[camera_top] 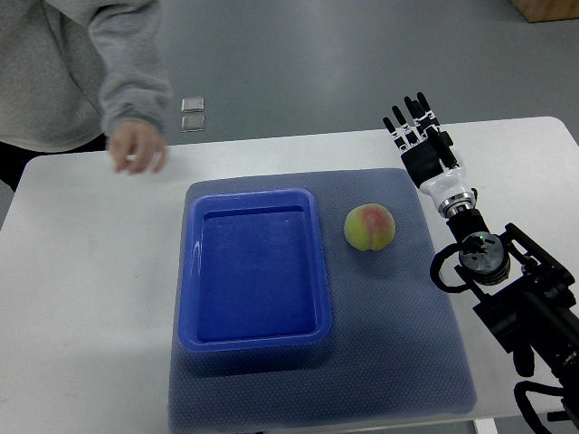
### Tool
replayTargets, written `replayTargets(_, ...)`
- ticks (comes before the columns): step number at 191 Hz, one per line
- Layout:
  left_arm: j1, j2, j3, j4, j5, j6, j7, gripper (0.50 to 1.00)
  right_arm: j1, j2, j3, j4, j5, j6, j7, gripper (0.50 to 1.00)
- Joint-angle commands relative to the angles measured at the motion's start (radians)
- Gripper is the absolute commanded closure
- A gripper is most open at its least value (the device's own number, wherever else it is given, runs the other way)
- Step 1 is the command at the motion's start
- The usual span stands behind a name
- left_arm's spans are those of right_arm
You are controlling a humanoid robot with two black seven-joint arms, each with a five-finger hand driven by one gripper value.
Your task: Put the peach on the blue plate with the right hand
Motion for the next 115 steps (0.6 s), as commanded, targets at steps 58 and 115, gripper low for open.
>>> replayTargets(58, 0.000, 0.000, 0.001, -0.002, 0.002, -0.001, 0.002, 0.500, 0.060, -0.044, -0.064, 0.003, -0.066, 0.003, -0.010, 0.568)
replayTargets(115, -0.002, 0.000, 0.001, -0.002, 0.003, -0.009, 0.002, 0.500, 0.367, -0.459, -0.618, 0.098, -0.857, 0.146, -0.031, 0.568)
